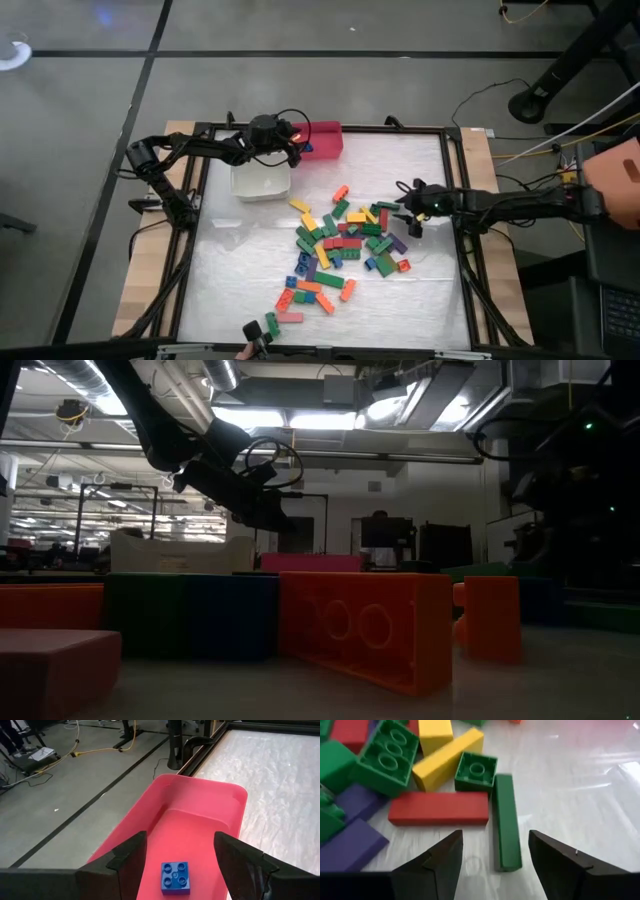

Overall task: Sort blocks by size
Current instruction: Put the large green wooden block into the white bin

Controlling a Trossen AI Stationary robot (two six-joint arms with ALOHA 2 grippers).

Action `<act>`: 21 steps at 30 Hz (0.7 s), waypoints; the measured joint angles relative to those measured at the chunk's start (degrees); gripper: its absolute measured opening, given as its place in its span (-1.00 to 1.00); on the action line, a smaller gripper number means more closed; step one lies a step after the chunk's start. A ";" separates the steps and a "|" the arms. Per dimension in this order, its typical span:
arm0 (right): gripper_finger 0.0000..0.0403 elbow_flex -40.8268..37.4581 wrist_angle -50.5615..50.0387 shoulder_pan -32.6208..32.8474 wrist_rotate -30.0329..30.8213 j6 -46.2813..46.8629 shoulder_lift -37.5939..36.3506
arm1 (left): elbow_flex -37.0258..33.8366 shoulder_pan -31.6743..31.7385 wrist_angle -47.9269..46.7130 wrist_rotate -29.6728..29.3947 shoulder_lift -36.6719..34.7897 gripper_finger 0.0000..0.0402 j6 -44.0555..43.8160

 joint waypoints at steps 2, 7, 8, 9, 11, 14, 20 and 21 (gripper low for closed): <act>0.05 0.00 0.04 0.00 1.01 1.05 1.50 | 0.00 0.00 -0.01 0.00 0.00 0.09 0.00; -0.27 0.00 1.94 0.00 3.21 1.43 4.81 | 0.00 -0.11 0.01 0.00 0.00 0.09 -0.02; -0.36 0.00 2.96 0.00 3.46 1.34 5.28 | 0.00 -0.20 0.01 0.00 0.00 0.09 -0.02; -0.45 0.00 4.05 0.00 3.48 1.22 5.65 | 0.00 -0.32 0.01 0.00 0.00 0.09 -0.02; -0.63 0.00 6.27 0.00 3.57 0.76 6.07 | 0.00 -0.71 0.02 0.00 0.00 0.09 -0.02; -0.76 0.00 9.69 0.00 4.41 0.51 6.07 | 0.00 -1.54 0.03 0.00 0.00 0.09 0.00; -0.76 0.00 16.62 0.00 4.59 -0.87 5.96 | 0.00 -3.53 -0.09 0.00 -0.32 0.09 0.02; -0.76 0.00 17.84 0.00 4.59 -0.87 5.96 | 0.00 -3.91 0.02 0.04 -0.57 0.09 0.02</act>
